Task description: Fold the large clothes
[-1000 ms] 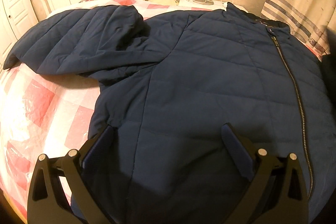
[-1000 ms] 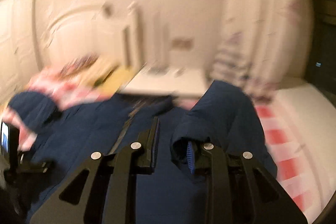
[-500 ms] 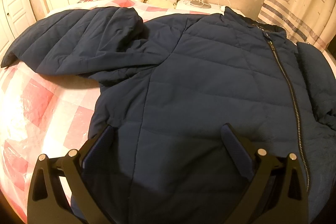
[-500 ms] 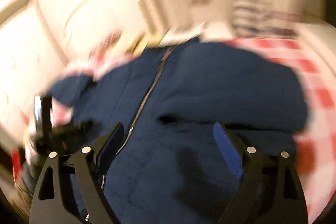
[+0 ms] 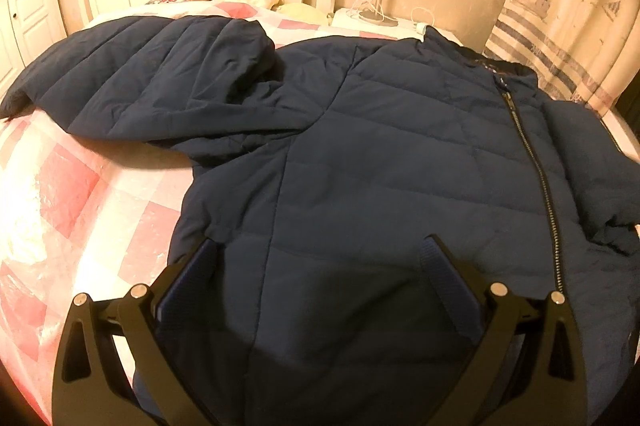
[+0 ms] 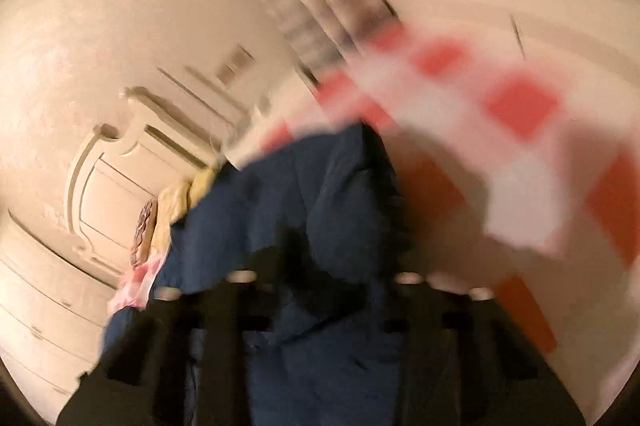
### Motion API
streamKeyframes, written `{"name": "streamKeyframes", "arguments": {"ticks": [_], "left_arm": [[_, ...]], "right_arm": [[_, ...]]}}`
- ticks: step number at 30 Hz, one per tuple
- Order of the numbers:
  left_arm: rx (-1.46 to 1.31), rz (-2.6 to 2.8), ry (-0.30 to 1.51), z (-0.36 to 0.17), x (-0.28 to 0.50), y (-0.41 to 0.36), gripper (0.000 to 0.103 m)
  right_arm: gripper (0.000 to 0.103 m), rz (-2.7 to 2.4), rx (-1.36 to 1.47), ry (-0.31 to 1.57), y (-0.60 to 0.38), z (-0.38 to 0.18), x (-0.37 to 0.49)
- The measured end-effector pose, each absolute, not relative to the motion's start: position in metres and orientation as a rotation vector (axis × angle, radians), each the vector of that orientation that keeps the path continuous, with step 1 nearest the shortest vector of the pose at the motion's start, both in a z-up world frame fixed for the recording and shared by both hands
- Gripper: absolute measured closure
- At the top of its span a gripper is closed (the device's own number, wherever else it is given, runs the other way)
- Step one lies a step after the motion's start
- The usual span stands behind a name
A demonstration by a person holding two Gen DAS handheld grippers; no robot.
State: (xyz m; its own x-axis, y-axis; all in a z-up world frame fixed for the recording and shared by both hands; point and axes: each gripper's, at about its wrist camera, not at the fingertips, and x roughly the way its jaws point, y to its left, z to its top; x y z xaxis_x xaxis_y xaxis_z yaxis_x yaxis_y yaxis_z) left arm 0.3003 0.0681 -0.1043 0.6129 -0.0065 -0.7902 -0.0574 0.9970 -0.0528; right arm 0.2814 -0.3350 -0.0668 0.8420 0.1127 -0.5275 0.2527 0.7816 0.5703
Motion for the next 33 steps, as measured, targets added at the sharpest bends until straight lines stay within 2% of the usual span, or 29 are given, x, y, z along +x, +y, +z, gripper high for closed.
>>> {"name": "streamKeyframes", "arguments": {"ticks": [4, 10, 12, 13, 14, 17, 21, 24, 27, 28, 30, 31, 33], "left_arm": [[-0.081, 0.025, 0.906, -0.104, 0.300, 0.068, 0.002], [-0.142, 0.000, 0.888, -0.102, 0.297, 0.077, 0.002], [-0.152, -0.006, 0.884, -0.101, 0.297, 0.078, 0.002], [-0.155, -0.009, 0.883, -0.101, 0.296, 0.078, 0.002], [-0.158, -0.010, 0.882, -0.101, 0.296, 0.079, 0.002], [-0.166, -0.016, 0.881, -0.101, 0.296, 0.080, 0.002], [-0.171, -0.020, 0.882, -0.101, 0.297, 0.081, 0.002], [-0.167, -0.020, 0.881, -0.101, 0.296, 0.082, 0.002], [-0.168, -0.023, 0.881, -0.102, 0.296, 0.082, 0.002], [-0.170, -0.028, 0.885, -0.102, 0.296, 0.082, 0.002], [-0.174, -0.041, 0.891, -0.100, 0.297, 0.082, 0.002], [-0.182, -0.048, 0.895, -0.099, 0.298, 0.082, 0.002], [-0.204, -0.062, 0.904, -0.096, 0.301, 0.085, 0.002]], "right_arm": [[0.080, 0.093, 0.410, 0.514, -0.236, -0.015, 0.295], [0.077, 0.429, 0.214, 0.616, -0.088, -0.003, 0.327], [0.060, 0.504, 0.161, 0.674, -0.050, -0.011, 0.334], [0.039, 0.529, 0.155, 0.683, -0.041, -0.013, 0.336], [0.026, 0.535, 0.158, 0.677, -0.038, -0.013, 0.335], [0.026, 0.508, 0.200, 0.650, -0.062, -0.007, 0.329], [0.026, 0.235, 0.184, 0.638, -0.142, -0.010, 0.318], [0.026, -0.030, 0.158, 0.733, -0.204, -0.039, 0.323], [0.026, -0.187, 0.142, 0.880, -0.249, -0.095, 0.331], [0.024, -0.149, 0.220, 0.925, -0.263, -0.112, 0.335], [0.024, -0.138, 0.246, 0.904, -0.268, -0.109, 0.334], [0.020, -0.132, 0.234, 0.917, -0.266, -0.112, 0.337], [0.018, -0.133, 0.212, 0.925, -0.264, -0.113, 0.343]]}}
